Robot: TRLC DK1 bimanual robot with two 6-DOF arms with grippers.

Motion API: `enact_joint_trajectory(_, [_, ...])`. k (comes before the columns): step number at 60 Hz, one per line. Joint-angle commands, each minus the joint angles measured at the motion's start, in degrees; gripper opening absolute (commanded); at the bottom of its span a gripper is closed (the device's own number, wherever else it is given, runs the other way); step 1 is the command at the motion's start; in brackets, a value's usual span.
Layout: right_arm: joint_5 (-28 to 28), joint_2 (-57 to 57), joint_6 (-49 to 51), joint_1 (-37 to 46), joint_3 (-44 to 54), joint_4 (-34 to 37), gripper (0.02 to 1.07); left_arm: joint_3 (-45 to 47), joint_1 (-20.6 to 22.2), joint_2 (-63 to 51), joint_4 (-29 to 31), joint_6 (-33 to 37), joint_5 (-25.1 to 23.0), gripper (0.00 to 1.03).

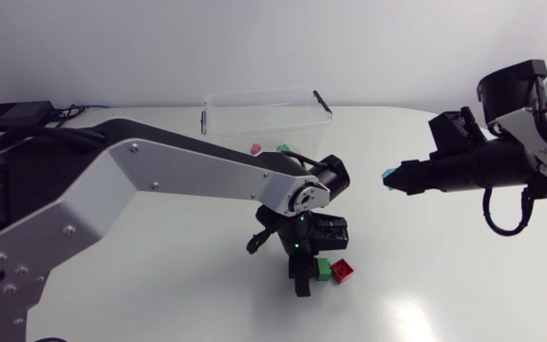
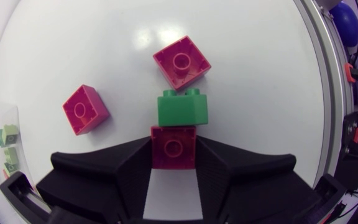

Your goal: Place the duplo bricks in the container

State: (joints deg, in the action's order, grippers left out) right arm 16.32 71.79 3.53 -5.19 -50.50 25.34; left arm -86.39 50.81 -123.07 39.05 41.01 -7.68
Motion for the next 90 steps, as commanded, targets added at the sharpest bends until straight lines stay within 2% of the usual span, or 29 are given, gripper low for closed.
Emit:
enact_joint_trajectory(1, [0.3,1.51,-2.3,-0.35,-3.82,-0.21,0.28,1.31,-0.27,0.9,1.29,1.0,-0.49,0.19])
enact_joint_trajectory(18, [-0.5,10.65,-8.63,-5.44,-13.31,-2.49,0.28,8.43,-2.55,12.85,1.82,-0.76,0.12,0.19])
enact_joint_trajectory(26, [-3.57,14.78,-10.03,-8.7,-17.18,-4.25,0.28,10.45,-4.14,18.3,1.91,-1.64,0.39,0.19])
enact_joint_trajectory(52, [-9.02,29.99,-12.58,-15.64,-34.58,-5.39,0.28,11.95,-10.99,29.81,1.65,-3.05,0.48,0.19])
enact_joint_trajectory(72, [-12.71,40.27,-12.23,-16.87,-45.48,-5.57,0.28,9.22,-15.65,32.01,-5.56,-7.35,0.56,0.19])
enact_joint_trajectory(85, [-14.21,45.37,-11.26,-17.05,-50.49,-5.39,0.29,7.2,-19.87,31.66,-15.05,-12.63,0.56,0.2])
enact_joint_trajectory(87, [-14.29,45.72,-11.26,-17.05,-50.93,-5.39,0.34,6.67,-20.31,31.4,-15.67,-13.07,0.56,0.2])
enact_joint_trajectory(89, [-14.47,45.98,-11.26,-16.96,-51.36,-5.48,0.46,5.79,-21.19,30.69,-17.25,-14.12,1.09,0.2])
enact_joint_trajectory(90, [-14.56,46.16,-11.18,-16.96,-51.89,-5.39,0.6,5.44,-21.54,30.17,-18.66,-14.38,1.79,0.2])
